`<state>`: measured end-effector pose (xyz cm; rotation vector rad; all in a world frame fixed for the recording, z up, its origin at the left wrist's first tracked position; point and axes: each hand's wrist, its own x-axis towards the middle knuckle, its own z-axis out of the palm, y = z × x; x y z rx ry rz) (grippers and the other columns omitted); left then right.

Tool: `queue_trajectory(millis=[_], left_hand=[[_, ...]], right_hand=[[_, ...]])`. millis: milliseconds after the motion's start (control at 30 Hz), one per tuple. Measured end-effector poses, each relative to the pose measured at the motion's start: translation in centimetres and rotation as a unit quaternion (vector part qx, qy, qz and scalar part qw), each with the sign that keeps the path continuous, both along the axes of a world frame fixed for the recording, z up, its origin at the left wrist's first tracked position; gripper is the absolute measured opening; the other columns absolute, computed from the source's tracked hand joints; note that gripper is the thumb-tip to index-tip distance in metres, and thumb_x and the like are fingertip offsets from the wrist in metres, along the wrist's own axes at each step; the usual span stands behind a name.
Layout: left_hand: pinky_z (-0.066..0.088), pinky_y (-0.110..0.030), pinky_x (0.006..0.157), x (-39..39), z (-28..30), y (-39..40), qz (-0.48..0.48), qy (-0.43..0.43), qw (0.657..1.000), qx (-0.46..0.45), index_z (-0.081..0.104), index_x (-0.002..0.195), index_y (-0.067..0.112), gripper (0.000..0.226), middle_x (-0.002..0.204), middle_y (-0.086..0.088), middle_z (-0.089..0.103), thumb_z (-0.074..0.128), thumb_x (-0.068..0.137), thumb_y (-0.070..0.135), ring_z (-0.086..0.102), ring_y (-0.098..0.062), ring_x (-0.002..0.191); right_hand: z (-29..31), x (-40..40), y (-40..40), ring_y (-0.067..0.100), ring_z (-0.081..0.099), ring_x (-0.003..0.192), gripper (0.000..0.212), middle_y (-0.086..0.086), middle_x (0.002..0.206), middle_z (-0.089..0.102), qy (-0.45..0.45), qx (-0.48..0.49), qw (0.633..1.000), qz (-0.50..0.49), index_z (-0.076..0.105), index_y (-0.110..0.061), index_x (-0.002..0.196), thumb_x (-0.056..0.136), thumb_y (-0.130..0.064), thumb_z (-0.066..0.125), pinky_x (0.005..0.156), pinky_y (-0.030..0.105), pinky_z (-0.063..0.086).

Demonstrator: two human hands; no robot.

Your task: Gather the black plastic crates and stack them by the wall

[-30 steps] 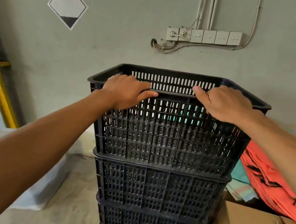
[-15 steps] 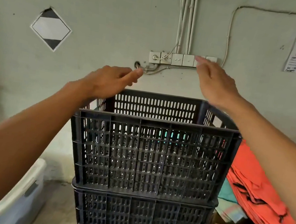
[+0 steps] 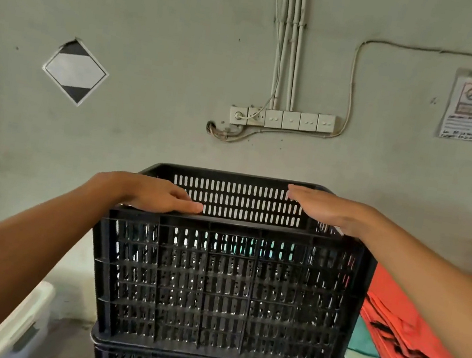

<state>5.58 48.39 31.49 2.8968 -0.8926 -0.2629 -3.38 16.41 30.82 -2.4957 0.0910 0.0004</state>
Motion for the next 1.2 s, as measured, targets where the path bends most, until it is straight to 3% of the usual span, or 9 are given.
queue_trajectory(millis=[200, 400, 467, 567, 633, 767, 933, 1067, 1200], left_hand=[[0.016, -0.05, 0.118, 4.2, 2.9, -1.0, 0.046, -0.086, 0.995, -0.017, 0.026, 0.155, 0.03, 0.108, 0.162, -0.002, 0.028, 0.025, 0.065, 0.091, 0.028, -0.026, 0.147], [0.0, -0.06, 0.118, 10.8, 5.0, -0.2, 0.119, -0.273, 0.955, 0.013, -0.002, 0.155, 0.043, 0.101, 0.167, 0.002, -0.004, 0.009, 0.067, 0.091, -0.004, -0.027, 0.153], [-0.001, -0.059, 0.118, 13.1, 3.1, 0.9, 0.15, -0.263, 0.953, 0.03, -0.007, 0.155, 0.041, 0.103, 0.166, 0.0, -0.01, 0.01, 0.067, 0.09, -0.009, -0.027, 0.153], [0.002, -0.054, 0.121, 15.4, -1.2, 2.5, 0.194, -0.101, 0.975, 0.05, -0.006, 0.157, 0.033, 0.122, 0.165, -0.009, -0.015, 0.029, 0.057, 0.094, -0.006, -0.031, 0.153], [0.004, -0.052, 0.122, 16.5, -2.1, 3.0, 0.201, -0.055, 0.978, 0.012, -0.003, 0.158, 0.032, 0.118, 0.165, -0.01, -0.014, 0.039, 0.064, 0.089, -0.002, -0.032, 0.153], [0.008, -0.051, 0.122, 17.3, -2.6, 2.9, 0.198, -0.088, 0.974, 0.062, 0.003, 0.158, 0.031, 0.101, 0.166, -0.007, -0.012, 0.044, 0.08, 0.08, 0.002, -0.031, 0.153], [0.005, -0.058, 0.119, 15.0, -1.9, 2.3, 0.192, -0.154, 0.961, 0.126, 0.007, 0.157, 0.038, 0.087, 0.167, -0.001, -0.004, 0.035, 0.085, 0.077, -0.002, -0.034, 0.153], [0.024, -0.054, 0.116, 11.9, 0.8, 0.0, 0.143, -0.176, 0.968, 0.104, 0.031, 0.152, 0.031, 0.074, 0.158, -0.001, 0.037, 0.034, 0.09, 0.071, 0.031, -0.03, 0.145], [0.042, -0.047, 0.105, 7.8, 2.2, -2.9, 0.076, -0.233, 0.969, 0.001, 0.05, 0.14, 0.029, 0.058, 0.141, -0.001, 0.058, 0.04, 0.094, 0.061, 0.054, -0.023, 0.126]], right_hand=[[3.1, 4.2, -2.5, 0.016, -0.021, 0.147, 0.065, -0.005, 0.162, -0.018, -0.078, -0.117, 0.99, -0.02, -0.005, -0.028, 0.156, 0.101, -0.054, 0.019, 0.116, 0.049, -0.012], [7.0, 9.1, -6.3, 0.013, -0.027, 0.145, 0.073, -0.007, 0.159, -0.027, -0.222, -0.277, 0.931, -0.079, -0.013, -0.028, 0.154, 0.096, -0.062, 0.015, 0.114, 0.052, -0.013], [4.5, 10.4, -8.5, 0.015, -0.027, 0.144, 0.077, -0.005, 0.158, -0.029, -0.18, -0.297, 0.934, -0.082, -0.018, -0.028, 0.152, 0.094, -0.066, 0.014, 0.116, 0.054, -0.014], [-0.8, 11.7, -10.9, 0.023, -0.02, 0.147, 0.087, 0.0, 0.159, -0.025, 0.024, -0.309, 0.951, -0.016, -0.019, -0.028, 0.152, 0.088, -0.074, 0.02, 0.117, 0.054, -0.011], [-1.3, 12.5, -11.2, 0.023, -0.019, 0.148, 0.089, 0.002, 0.161, -0.02, 0.051, -0.295, 0.954, -0.003, -0.017, -0.031, 0.152, 0.087, -0.075, 0.026, 0.118, 0.049, -0.009], [-1.1, 12.4, -10.7, 0.022, -0.016, 0.149, 0.088, 0.002, 0.163, -0.013, 0.043, -0.285, 0.958, -0.01, -0.011, -0.032, 0.154, 0.089, -0.073, 0.032, 0.119, 0.047, -0.005], [-0.8, 11.4, -10.0, 0.022, -0.012, 0.15, 0.078, 0.002, 0.164, -0.007, 0.03, -0.357, 0.933, -0.019, -0.004, -0.032, 0.155, 0.093, -0.068, 0.028, 0.116, 0.061, -0.005], [1.1, 10.0, -7.2, 0.023, -0.006, 0.151, 0.073, 0.002, 0.165, 0.0, -0.001, -0.361, 0.933, 0.008, 0.001, -0.033, 0.156, 0.095, -0.065, 0.026, 0.117, 0.06, -0.002], [2.1, 7.3, -2.6, 0.024, 0.029, 0.144, 0.066, 0.0, 0.159, 0.03, -0.108, -0.324, 0.938, 0.064, 0.022, -0.034, 0.153, 0.095, -0.065, 0.027, 0.116, 0.05, 0.022]])
